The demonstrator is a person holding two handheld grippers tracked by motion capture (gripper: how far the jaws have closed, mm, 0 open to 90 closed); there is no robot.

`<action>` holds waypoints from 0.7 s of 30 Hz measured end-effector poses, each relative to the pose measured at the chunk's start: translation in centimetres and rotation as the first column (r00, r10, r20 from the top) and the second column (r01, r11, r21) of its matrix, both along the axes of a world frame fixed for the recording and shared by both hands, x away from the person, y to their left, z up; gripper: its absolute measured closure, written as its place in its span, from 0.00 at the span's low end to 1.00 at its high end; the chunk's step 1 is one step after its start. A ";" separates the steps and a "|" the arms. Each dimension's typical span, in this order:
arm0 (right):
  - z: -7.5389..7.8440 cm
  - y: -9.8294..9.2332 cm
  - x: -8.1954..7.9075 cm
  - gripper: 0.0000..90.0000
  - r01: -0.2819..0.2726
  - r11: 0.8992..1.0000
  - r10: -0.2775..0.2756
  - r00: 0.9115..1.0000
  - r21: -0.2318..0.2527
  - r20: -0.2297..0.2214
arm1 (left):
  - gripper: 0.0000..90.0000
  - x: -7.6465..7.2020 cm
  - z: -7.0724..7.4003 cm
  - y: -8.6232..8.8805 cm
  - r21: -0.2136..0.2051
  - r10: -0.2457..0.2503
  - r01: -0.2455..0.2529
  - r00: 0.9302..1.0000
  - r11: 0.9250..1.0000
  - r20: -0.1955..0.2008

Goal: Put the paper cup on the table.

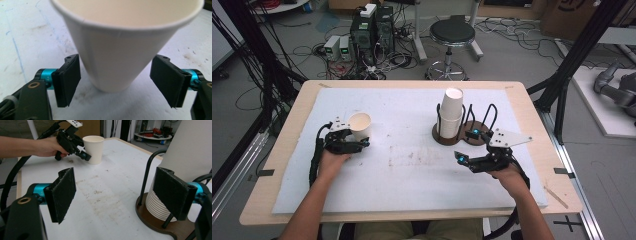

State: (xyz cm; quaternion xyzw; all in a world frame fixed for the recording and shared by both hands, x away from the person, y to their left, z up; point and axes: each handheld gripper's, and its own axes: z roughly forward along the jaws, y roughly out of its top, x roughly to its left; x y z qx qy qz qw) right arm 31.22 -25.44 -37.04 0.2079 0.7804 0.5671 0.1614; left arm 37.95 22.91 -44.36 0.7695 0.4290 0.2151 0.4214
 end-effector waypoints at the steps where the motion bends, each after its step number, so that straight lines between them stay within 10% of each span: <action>1: 0.0 0.0 0.0 0.21 -0.001 1.000 0.001 1.000 -0.001 -0.005 | 0.26 -0.3 0.1 0.3 0.003 0.003 -0.003 1.000 1.000 -0.002; 5: -0.1 -0.1 0.0 0.21 0.002 1.000 -0.002 1.000 -0.004 -0.001 | 0.26 -1.7 0.9 1.7 -0.015 0.010 -0.010 1.000 1.000 0.006; 11: -0.2 -0.6 0.0 0.21 0.032 0.999 -0.032 0.999 -0.024 0.003 | 0.23 -4.5 2.8 3.6 -0.190 0.008 0.010 0.996 0.982 0.091; 21: -0.3 -2.5 -0.4 0.21 0.129 0.990 -0.128 0.992 -0.049 0.013 | 0.21 -6.7 6.3 1.5 -0.319 -0.047 0.156 0.945 0.935 0.325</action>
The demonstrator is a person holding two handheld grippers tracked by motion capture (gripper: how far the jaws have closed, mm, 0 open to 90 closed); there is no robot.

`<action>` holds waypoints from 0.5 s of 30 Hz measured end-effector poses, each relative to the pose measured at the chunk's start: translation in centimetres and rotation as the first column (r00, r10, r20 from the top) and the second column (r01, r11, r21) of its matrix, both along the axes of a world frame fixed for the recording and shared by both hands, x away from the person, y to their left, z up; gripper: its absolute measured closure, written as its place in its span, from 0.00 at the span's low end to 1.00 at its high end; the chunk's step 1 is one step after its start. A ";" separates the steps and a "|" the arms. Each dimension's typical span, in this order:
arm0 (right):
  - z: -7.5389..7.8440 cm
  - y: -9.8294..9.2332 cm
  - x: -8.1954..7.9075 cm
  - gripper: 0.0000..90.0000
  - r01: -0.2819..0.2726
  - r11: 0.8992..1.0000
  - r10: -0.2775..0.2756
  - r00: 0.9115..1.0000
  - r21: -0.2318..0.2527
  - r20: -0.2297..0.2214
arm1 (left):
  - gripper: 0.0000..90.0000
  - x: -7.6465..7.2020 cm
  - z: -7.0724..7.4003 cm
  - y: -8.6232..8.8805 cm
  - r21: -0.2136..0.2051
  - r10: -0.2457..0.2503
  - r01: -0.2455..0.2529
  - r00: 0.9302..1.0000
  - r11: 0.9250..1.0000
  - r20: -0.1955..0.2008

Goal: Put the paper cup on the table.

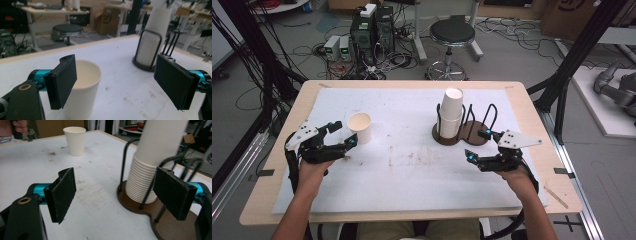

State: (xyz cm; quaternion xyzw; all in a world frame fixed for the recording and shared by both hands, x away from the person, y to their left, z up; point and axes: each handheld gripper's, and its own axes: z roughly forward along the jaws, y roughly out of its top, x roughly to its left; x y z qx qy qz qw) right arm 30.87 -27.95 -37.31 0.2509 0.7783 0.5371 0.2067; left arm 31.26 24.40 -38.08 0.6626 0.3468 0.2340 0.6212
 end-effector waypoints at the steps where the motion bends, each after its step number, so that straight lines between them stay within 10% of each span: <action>1: 0.0 -0.3 -0.1 0.21 0.013 1.000 -0.013 1.000 0.000 0.001 | 0.21 0.0 0.3 -0.3 -0.003 -0.007 0.007 1.000 1.000 0.011; 15: 0.2 -1.9 -0.8 0.21 0.098 0.995 -0.098 0.995 -0.001 0.010 | 0.21 -0.7 1.6 -1.7 -0.015 -0.054 0.055 0.997 0.998 0.060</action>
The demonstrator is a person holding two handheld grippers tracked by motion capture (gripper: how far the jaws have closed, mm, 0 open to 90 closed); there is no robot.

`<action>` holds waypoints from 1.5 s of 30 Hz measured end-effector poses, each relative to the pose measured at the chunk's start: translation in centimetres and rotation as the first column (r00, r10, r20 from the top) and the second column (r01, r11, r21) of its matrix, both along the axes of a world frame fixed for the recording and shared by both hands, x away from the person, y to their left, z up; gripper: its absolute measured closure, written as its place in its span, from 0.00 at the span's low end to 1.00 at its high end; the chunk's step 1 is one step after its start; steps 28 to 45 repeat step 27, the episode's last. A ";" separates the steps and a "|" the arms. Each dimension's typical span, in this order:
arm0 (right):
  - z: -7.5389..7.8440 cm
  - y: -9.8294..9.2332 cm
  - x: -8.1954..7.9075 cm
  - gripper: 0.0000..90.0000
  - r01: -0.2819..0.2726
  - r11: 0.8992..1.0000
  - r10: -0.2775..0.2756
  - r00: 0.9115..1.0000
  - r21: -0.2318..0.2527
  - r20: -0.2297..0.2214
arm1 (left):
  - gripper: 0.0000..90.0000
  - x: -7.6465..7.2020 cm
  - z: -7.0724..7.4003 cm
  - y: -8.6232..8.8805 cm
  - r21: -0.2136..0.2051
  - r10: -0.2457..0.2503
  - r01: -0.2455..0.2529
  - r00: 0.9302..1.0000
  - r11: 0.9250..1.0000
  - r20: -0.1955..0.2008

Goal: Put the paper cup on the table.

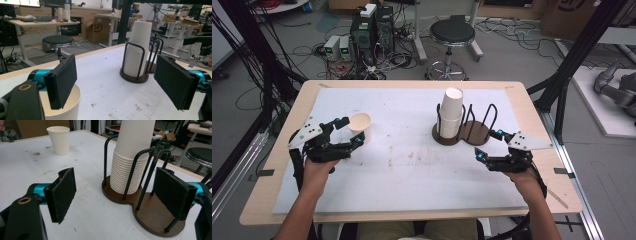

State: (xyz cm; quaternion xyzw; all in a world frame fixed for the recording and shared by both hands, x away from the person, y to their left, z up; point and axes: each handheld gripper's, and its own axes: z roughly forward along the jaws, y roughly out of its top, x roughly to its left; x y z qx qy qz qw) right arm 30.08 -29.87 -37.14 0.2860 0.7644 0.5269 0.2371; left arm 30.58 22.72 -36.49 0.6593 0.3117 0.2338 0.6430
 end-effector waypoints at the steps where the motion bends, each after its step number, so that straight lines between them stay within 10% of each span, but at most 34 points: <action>1: 0.0 0.0 0.0 0.21 0.002 1.000 -0.002 1.000 -0.001 0.000 | 0.21 -0.1 0.0 0.1 0.001 -0.002 0.002 1.000 1.000 0.001; 45: 0.1 -0.2 0.0 0.21 0.004 1.000 -0.004 1.000 0.008 0.005 | 0.21 -0.1 -0.3 0.4 0.013 0.016 -0.016 1.000 1.000 -0.007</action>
